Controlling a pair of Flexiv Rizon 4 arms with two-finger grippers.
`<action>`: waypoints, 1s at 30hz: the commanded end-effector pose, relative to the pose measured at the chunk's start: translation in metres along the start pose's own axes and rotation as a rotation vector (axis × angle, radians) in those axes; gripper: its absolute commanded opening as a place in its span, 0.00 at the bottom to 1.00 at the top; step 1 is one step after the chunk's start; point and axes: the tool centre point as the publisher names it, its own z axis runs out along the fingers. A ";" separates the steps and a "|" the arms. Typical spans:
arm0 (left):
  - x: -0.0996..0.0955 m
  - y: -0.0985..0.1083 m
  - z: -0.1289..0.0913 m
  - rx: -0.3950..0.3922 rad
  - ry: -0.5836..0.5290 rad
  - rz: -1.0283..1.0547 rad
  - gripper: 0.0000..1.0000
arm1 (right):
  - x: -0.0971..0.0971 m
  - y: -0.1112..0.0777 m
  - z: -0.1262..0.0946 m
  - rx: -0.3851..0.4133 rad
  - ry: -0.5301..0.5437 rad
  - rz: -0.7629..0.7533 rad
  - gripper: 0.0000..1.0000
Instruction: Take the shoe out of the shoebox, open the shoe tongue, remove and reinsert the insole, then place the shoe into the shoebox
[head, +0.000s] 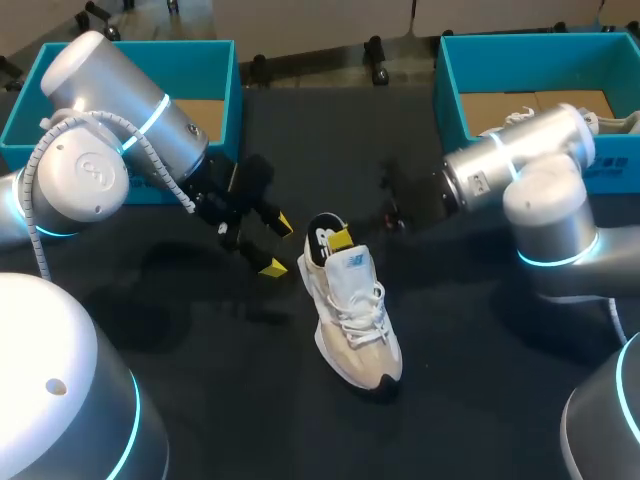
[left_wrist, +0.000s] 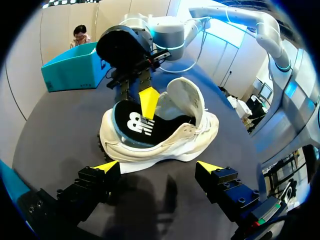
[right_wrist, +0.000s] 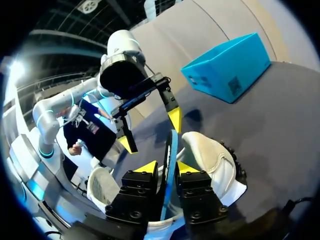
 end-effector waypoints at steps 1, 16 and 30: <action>0.000 0.000 0.001 -0.003 0.000 -0.001 1.00 | -0.006 0.000 0.007 0.012 0.014 0.011 0.09; 0.000 0.000 0.001 -0.003 0.000 -0.001 1.00 | 0.016 -0.033 0.012 0.007 0.002 0.118 0.00; 0.000 0.000 0.001 -0.003 0.000 -0.001 1.00 | 0.018 -0.034 0.009 0.007 -0.024 0.130 0.19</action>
